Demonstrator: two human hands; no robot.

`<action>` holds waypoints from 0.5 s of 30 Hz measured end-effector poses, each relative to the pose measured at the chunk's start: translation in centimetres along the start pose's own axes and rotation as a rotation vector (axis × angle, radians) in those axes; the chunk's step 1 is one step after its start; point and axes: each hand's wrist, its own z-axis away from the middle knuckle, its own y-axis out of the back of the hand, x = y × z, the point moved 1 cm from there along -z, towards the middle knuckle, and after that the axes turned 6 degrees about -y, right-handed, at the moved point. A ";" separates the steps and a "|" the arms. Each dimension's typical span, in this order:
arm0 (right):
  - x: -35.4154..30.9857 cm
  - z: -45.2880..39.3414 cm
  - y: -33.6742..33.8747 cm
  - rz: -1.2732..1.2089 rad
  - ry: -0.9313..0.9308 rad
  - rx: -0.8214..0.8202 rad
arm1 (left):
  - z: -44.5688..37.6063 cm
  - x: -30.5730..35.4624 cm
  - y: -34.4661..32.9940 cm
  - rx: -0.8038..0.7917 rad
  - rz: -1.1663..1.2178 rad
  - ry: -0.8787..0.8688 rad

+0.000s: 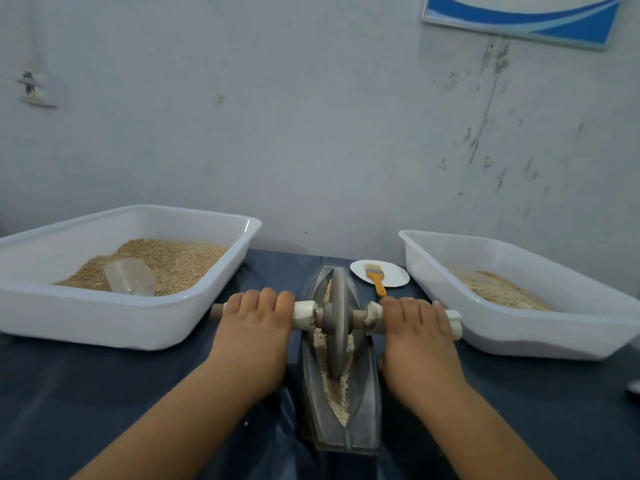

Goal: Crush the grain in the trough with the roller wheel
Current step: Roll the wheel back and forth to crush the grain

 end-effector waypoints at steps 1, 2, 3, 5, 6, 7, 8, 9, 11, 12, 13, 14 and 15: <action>0.2 0.5 -0.1 0.000 0.017 0.022 | 0.8 0.2 0.0 0.039 0.011 -0.008; 0.3 1.2 -0.2 -0.013 0.037 0.052 | 1.5 0.2 -0.4 0.128 0.052 -0.027; 0.4 2.0 -0.4 -0.022 0.047 0.086 | 2.2 0.2 -0.9 0.235 0.089 -0.050; 0.7 2.9 -1.0 -0.106 0.080 0.205 | 2.9 0.0 -1.5 0.308 0.102 -0.064; 0.7 2.9 -1.0 -0.098 0.083 0.217 | 2.9 -0.1 -1.6 0.292 0.095 -0.059; 0.6 2.7 -0.9 -0.060 0.069 0.158 | 2.6 -0.1 -1.5 0.245 0.094 -0.039; 0.4 2.2 -0.6 -0.020 0.046 0.106 | 2.1 0.0 -1.2 0.163 0.068 -0.012; 0.2 1.4 -0.4 -0.014 0.023 0.056 | 1.4 0.0 -0.8 0.093 0.037 0.008; 0.1 0.0 -0.2 -0.032 0.014 0.013 | 0.1 0.0 -0.4 0.059 0.000 0.014; 0.1 -0.4 -0.2 -0.041 -0.002 -0.005 | -0.4 0.2 -0.2 0.036 -0.021 0.012; 0.1 -0.4 -0.2 -0.050 -0.011 -0.001 | -0.5 0.2 0.0 0.028 -0.038 0.010; 0.2 0.0 -0.2 -0.045 -0.015 0.002 | -0.2 0.3 0.3 0.022 -0.028 0.009; 0.4 0.5 -0.3 -0.035 -0.009 0.010 | 0.4 0.3 0.3 0.053 -0.007 -0.005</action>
